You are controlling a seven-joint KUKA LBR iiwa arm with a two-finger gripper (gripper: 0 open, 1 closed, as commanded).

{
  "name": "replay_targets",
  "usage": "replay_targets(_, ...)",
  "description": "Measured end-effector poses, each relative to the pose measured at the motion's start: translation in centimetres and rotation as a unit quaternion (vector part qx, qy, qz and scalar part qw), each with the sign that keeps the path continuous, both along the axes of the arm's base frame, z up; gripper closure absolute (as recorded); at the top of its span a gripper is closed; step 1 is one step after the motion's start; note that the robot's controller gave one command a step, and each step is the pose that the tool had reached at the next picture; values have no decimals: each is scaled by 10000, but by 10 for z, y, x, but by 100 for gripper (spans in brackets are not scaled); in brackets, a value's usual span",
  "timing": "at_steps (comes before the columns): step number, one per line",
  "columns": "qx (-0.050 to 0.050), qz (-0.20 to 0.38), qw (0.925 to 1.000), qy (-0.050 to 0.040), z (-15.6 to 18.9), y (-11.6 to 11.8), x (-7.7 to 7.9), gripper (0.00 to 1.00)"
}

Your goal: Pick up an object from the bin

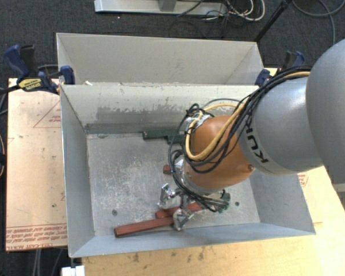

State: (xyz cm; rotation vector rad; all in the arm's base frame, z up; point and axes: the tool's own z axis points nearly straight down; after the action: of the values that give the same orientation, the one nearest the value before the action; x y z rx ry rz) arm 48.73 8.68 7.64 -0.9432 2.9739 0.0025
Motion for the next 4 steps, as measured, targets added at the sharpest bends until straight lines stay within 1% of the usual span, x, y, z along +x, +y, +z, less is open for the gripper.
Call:
replay_targets(2,-2,6,10000,14,3,0,-1,100)
replay_targets(3,-22,-114,9999,51,29,11,14,100)
replay_targets(4,-33,100,9999,81,167,-10,-6,100)
